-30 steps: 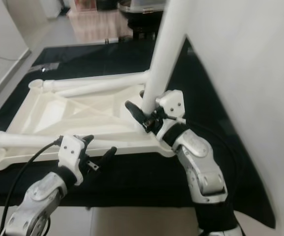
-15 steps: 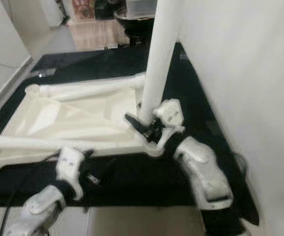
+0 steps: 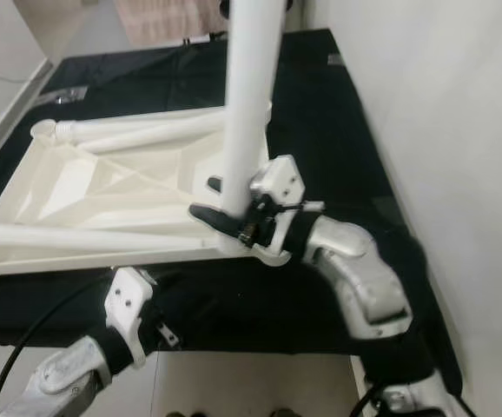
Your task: Building children table
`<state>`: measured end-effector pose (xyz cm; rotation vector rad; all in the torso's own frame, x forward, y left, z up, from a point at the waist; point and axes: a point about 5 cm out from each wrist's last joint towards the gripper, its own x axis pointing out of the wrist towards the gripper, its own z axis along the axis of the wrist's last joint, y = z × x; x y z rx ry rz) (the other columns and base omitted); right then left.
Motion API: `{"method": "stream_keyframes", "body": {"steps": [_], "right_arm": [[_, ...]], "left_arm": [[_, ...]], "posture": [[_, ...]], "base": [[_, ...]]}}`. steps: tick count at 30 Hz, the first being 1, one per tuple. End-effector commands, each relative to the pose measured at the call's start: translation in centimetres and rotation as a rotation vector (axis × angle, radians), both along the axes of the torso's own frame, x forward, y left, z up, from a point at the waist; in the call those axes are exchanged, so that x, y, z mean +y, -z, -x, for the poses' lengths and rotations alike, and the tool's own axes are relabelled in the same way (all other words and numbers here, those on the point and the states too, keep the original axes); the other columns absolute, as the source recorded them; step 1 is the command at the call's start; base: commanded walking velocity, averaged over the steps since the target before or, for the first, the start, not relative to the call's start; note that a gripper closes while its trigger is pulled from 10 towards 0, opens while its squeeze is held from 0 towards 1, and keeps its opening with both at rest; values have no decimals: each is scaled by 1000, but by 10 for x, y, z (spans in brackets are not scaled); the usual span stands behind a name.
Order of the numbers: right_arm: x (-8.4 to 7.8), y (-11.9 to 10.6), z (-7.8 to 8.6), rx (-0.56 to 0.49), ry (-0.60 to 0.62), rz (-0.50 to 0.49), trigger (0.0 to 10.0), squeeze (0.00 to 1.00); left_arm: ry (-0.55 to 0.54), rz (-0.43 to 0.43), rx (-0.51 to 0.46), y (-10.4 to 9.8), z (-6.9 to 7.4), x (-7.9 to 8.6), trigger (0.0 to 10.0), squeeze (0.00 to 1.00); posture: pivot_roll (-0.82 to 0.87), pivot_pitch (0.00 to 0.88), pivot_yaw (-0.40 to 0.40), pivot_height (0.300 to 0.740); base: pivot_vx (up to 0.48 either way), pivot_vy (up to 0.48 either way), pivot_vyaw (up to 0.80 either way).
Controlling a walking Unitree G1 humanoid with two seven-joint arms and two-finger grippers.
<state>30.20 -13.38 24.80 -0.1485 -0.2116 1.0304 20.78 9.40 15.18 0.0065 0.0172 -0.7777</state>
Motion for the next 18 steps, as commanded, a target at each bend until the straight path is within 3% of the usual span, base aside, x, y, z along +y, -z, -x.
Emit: {"method": "stream_keyframes", "body": {"steps": [1,5,9,12,17,18], "right_arm": [[-7,1,-3,25,-34,-10,10000,0],[-31,-3,-7,51,-65,4,10000,0],[-52,-15,-9,52,-92,5,10000,0],[-65,-23,-7,38,-134,11,10000,0],[-66,-23,-4,45,-156,28,10000,0],[-67,-18,2,72,-228,81,10000,0]], "left_arm": [[12,-13,23,2,7,2,10000,0],[60,-55,-2,-2,16,0,10000,0],[142,-172,-85,-7,26,-3,10000,0],[111,-166,-87,-10,22,0,10000,0],[86,-176,-99,-10,19,3,10000,0],[41,-191,-115,-11,12,8,10000,0]], "posture": [[-76,317,72,740],[-65,344,81,740],[-57,371,92,740],[-55,380,97,740],[-56,386,101,740],[-58,388,103,740]], "base": [[0,0,0],[0,0,0],[0,0,0],[0,0,0],[0,0,0],[0,0,0]]}}
